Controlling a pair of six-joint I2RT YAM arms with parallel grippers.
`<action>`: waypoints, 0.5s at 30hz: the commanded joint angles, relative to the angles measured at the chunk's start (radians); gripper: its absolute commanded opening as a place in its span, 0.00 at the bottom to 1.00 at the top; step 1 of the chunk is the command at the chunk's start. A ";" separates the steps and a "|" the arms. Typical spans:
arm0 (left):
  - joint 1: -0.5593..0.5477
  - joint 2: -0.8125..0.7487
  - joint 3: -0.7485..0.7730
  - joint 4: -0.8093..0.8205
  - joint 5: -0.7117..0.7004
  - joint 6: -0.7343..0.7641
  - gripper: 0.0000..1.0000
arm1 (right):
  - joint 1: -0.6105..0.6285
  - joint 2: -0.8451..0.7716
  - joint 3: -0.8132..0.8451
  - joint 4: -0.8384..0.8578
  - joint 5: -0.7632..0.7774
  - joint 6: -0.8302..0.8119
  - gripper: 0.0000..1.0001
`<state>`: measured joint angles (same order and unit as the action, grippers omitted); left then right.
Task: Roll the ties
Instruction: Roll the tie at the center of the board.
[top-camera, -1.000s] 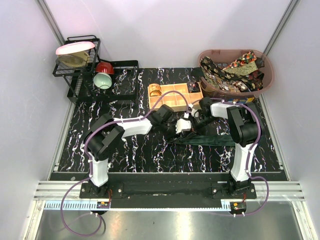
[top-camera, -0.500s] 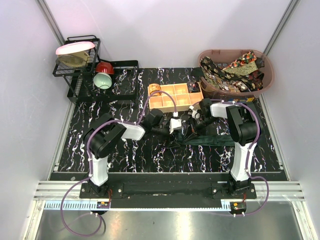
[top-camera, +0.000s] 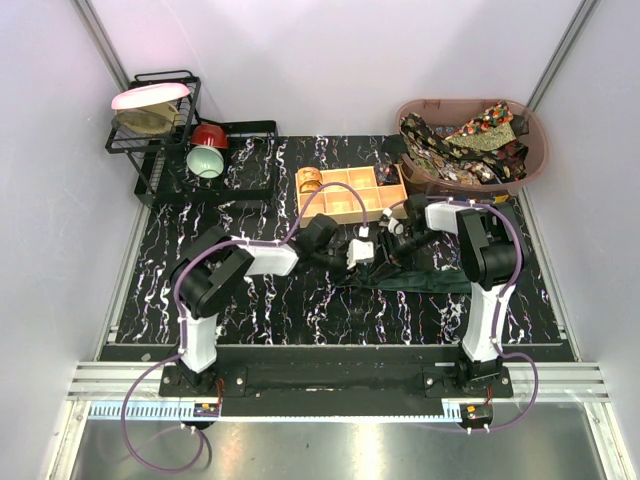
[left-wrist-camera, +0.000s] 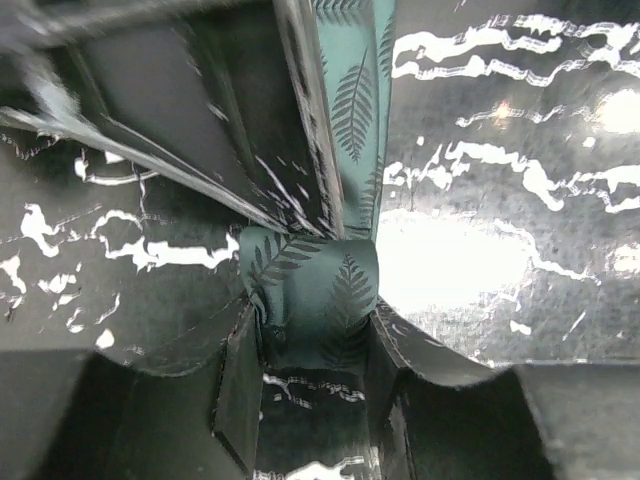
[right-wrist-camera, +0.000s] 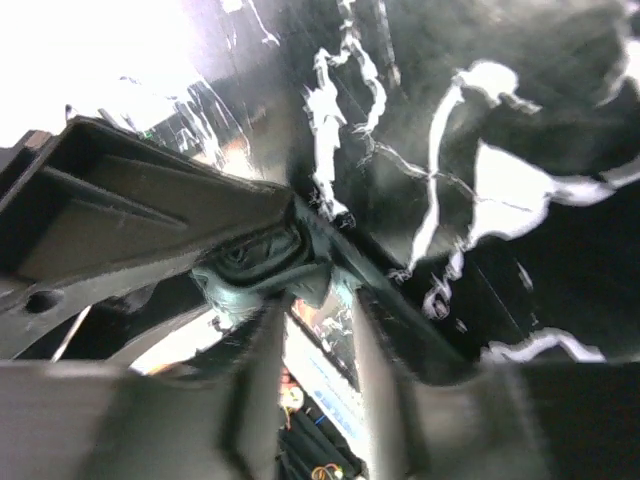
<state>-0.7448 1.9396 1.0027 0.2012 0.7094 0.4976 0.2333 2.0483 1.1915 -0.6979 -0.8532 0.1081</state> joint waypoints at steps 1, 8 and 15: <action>-0.022 -0.044 0.053 -0.321 -0.203 0.110 0.31 | -0.026 -0.089 0.023 -0.023 0.000 -0.073 0.51; -0.087 -0.039 0.118 -0.492 -0.349 0.119 0.35 | 0.003 -0.105 0.002 0.031 -0.086 -0.025 0.53; -0.102 0.016 0.197 -0.556 -0.387 0.101 0.36 | 0.031 -0.066 -0.026 0.116 -0.101 0.028 0.41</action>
<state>-0.8436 1.9091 1.1755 -0.2279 0.4103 0.5930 0.2481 1.9682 1.1770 -0.6456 -0.9207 0.1036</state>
